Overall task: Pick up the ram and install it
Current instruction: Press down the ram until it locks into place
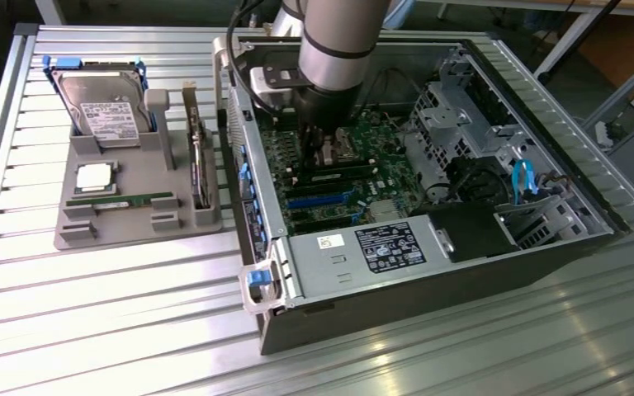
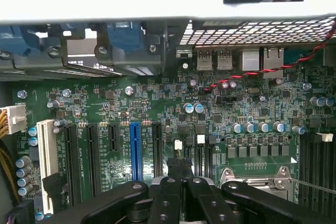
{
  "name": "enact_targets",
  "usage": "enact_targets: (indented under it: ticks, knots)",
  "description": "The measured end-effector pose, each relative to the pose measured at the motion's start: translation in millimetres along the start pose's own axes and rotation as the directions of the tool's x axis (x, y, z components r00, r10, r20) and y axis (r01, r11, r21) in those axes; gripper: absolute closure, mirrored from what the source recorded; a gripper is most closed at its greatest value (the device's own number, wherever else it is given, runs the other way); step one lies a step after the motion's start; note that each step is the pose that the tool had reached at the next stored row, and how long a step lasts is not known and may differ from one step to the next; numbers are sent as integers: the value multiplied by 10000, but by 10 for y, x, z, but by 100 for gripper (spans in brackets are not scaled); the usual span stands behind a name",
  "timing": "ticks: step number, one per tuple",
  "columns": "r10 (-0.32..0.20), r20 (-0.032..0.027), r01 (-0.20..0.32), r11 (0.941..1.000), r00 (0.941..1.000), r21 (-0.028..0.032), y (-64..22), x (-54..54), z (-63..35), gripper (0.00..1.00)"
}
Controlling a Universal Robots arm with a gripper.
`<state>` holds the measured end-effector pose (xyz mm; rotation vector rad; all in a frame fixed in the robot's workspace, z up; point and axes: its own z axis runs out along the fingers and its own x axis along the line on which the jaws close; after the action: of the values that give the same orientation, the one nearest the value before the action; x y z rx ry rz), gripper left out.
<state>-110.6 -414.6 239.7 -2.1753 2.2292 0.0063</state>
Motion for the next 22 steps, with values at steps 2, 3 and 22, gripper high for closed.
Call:
enact_targets:
  ticks: [2, 3, 22]
  knots:
    - [0, 1, 0, 10000, 10000, -1, 1, 1, 15, 91]
    - [0, 0, 0, 10000, 10000, -2, 1, 1, 16, 91]
    - [0, 5, 0, 10000, 10000, -1, 1, 3, 70, 91]
